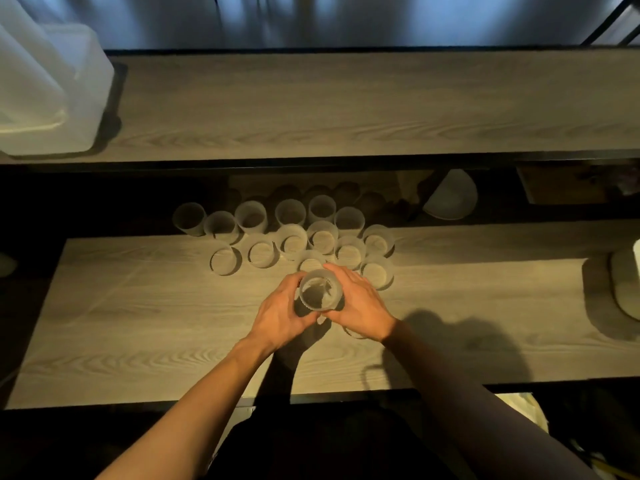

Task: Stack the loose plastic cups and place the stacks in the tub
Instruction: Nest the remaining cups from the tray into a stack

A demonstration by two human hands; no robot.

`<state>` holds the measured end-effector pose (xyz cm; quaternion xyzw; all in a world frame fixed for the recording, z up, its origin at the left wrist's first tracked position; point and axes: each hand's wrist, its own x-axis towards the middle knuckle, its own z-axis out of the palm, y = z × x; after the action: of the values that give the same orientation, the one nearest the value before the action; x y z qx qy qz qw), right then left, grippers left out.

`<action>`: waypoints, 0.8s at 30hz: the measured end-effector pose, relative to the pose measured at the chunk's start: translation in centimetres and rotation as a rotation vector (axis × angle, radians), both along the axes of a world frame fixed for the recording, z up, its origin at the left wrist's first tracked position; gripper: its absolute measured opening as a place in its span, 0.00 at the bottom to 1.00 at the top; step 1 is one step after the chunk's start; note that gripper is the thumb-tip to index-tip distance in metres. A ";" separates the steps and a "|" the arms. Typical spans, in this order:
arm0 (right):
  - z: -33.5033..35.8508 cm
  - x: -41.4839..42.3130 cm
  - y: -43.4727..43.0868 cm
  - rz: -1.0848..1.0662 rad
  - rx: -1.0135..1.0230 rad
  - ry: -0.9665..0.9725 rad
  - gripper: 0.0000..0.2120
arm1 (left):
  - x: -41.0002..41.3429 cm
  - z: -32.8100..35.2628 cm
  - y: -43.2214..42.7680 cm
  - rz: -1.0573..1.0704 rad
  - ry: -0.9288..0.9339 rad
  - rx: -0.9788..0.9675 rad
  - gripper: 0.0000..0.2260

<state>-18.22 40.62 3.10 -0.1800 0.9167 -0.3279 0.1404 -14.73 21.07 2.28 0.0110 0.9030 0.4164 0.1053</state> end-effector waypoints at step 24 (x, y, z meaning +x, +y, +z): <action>-3.0 -2.0 2.9 -0.044 0.119 -0.206 0.46 | -2.6 -3.3 5.4 -0.053 -0.109 -0.152 0.42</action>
<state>-20.22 43.49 0.13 -0.1164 0.9189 -0.2929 0.2371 -17.34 26.47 -1.04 0.0045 0.9243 0.3438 0.1657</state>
